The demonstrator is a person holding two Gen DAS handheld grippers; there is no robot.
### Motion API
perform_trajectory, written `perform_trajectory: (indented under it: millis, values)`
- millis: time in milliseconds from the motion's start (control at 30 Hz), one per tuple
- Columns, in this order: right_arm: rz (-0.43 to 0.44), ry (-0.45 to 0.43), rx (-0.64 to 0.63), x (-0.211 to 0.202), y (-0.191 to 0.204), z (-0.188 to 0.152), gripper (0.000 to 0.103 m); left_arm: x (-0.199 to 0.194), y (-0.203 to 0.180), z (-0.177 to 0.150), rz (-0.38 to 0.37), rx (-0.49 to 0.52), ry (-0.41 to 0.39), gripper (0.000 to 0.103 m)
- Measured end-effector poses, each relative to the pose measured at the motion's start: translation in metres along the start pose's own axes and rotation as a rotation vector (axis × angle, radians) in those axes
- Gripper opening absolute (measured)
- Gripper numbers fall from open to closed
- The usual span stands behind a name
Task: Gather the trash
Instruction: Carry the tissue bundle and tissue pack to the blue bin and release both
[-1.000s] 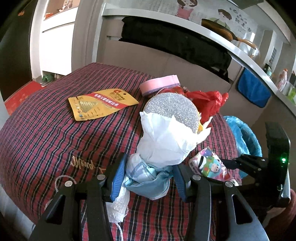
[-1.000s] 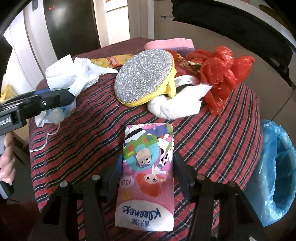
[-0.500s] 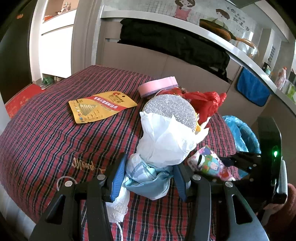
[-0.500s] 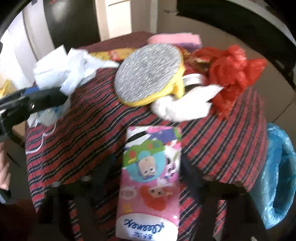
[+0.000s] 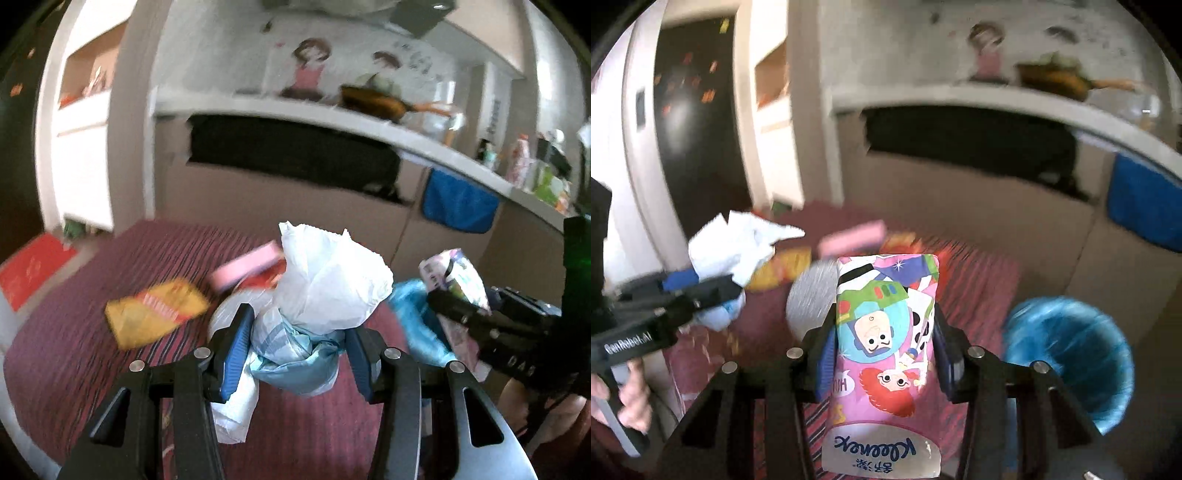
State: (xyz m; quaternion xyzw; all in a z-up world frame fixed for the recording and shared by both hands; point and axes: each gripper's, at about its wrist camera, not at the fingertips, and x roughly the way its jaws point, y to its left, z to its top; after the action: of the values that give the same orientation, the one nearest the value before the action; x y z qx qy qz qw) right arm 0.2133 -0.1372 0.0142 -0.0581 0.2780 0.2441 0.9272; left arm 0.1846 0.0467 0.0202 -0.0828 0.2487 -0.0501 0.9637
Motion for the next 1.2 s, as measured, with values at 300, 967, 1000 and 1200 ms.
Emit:
perform_trajectory:
  millis: [300,967,1000,1200]
  values:
    - [-0.203,-0.198,0.073,-0.090,-0.075,0.020,0.041,0.012,-0.090,0.032,-0.134,0.099,-0.077,0.049]
    - [-0.391,-0.184,0.216,-0.085,-0.194,-0.018,0.042,0.127,-0.193,0.030,-0.294,0.162,0.041,0.049]
    - [-0.392,-0.178,0.221,-0.083,-0.197,-0.019,0.042,0.131,-0.193,0.026,-0.299,0.161,0.055,0.049]
    - [-0.389,-0.134,0.271,-0.063,-0.225,-0.028,0.042,0.169,-0.196,0.013,-0.311,0.135,0.143,0.049]
